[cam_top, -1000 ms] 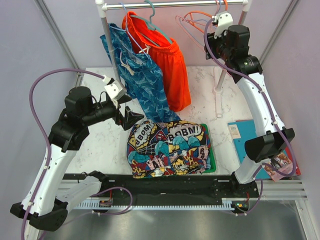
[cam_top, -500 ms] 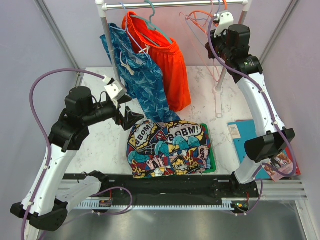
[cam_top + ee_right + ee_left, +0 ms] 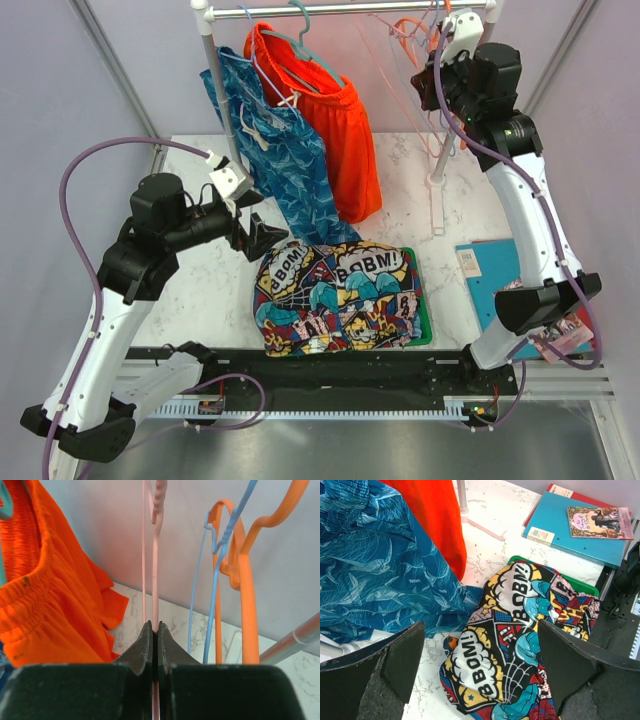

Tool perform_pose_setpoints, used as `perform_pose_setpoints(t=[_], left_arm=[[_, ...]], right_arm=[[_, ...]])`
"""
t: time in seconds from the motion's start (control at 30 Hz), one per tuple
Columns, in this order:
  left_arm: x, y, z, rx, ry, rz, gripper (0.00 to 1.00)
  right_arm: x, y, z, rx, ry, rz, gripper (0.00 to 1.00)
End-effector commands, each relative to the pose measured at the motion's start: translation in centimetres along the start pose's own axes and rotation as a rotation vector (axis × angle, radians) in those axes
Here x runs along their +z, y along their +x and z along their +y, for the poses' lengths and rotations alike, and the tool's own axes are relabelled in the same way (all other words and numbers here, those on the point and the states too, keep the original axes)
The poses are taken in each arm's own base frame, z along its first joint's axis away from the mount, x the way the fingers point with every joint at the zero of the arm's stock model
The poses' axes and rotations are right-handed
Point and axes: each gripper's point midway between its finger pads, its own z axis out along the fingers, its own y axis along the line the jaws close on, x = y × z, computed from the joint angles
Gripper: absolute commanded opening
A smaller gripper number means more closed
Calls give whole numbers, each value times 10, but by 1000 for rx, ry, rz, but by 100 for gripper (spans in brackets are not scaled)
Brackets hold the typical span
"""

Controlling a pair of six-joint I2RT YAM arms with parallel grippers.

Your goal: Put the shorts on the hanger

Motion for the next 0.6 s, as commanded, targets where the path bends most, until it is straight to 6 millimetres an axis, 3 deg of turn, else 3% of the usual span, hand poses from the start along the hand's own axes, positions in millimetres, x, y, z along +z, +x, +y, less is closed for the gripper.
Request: perform_pose_setpoints(t=[0.0, 0.3, 0.43, 0.57], left_arm=[[-3, -3, -4, 11, 22, 2, 99], [-1, 4, -6, -11, 37, 22, 100], [-2, 11, -8, -10, 40, 31, 100], [-4, 22, -13, -25, 50, 46, 99]], right_arm=[[-43, -52, 12, 6, -45, -125, 0], [-111, -20, 19, 9, -35, -16, 0], [-153, 3, 27, -45, -61, 40, 0], [-214, 33, 40, -110, -110, 76, 0]])
